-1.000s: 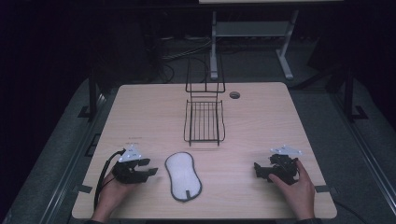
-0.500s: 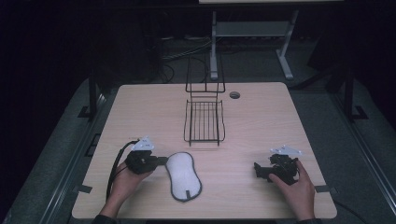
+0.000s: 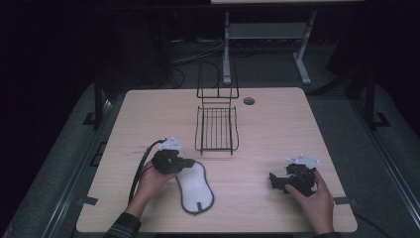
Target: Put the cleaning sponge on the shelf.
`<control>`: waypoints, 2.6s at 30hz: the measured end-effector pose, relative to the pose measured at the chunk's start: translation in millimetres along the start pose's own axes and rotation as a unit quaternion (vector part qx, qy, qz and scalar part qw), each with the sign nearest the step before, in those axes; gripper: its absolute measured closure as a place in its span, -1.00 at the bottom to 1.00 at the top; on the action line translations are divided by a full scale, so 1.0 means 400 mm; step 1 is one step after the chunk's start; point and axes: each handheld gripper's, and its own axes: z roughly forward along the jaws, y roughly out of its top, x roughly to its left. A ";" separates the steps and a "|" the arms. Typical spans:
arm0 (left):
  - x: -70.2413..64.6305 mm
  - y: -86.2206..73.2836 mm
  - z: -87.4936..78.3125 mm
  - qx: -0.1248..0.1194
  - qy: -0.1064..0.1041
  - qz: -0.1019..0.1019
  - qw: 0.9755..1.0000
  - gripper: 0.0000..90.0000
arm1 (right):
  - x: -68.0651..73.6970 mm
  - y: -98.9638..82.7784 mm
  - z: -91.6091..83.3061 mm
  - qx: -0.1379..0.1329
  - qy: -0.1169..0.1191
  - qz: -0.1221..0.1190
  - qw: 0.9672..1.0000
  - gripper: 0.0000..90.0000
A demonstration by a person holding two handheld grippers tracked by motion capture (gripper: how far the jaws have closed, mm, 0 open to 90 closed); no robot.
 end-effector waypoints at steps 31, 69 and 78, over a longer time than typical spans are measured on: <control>0.032 -0.043 -0.006 0.026 0.010 -0.015 1.000 0.99 | 0.000 0.000 0.000 0.000 0.000 0.000 1.000 -1.00; 0.027 -0.171 -0.153 0.025 0.041 -0.058 0.997 0.99 | 0.000 0.000 0.000 0.000 0.000 0.000 1.000 -1.00; 0.005 -0.215 -0.196 0.019 0.052 -0.073 0.996 0.99 | 0.000 0.000 0.000 0.000 0.000 0.000 1.000 -1.00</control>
